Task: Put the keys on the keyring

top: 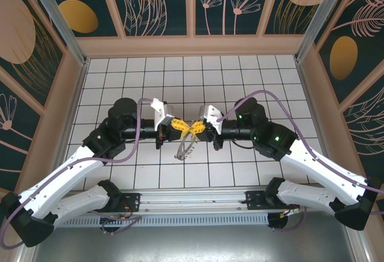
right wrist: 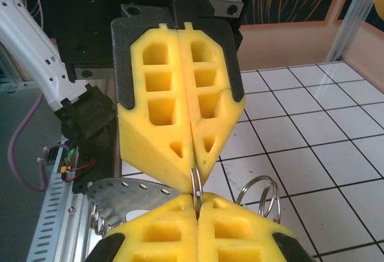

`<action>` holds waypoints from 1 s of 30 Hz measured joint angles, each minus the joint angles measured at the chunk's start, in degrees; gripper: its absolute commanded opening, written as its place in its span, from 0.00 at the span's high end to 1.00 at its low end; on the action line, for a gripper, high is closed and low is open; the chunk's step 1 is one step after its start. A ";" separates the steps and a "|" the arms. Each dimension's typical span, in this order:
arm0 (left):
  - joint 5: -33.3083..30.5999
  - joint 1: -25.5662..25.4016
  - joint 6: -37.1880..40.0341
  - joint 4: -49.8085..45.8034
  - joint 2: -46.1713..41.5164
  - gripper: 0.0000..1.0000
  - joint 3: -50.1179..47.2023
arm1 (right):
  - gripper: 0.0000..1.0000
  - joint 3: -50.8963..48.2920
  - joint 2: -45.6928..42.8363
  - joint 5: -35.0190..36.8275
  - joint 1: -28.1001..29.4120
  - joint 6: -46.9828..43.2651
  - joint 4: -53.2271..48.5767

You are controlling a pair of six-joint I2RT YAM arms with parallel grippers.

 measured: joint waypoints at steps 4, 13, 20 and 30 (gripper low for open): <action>-3.39 0.02 3.96 -6.21 2.01 0.91 3.61 | 1.00 4.33 3.58 2.05 -0.15 -2.10 -4.94; -5.18 0.00 8.13 -11.39 5.62 1.00 5.16 | 1.00 10.60 9.29 3.80 -0.44 -6.38 -15.96; -5.07 0.00 6.36 -8.87 4.37 1.00 3.39 | 0.98 11.58 9.75 3.76 -0.48 -7.23 -17.11; 1.07 -0.42 -4.37 5.03 0.22 1.00 -3.52 | 0.89 1.36 0.90 -1.36 -0.37 -2.27 -4.81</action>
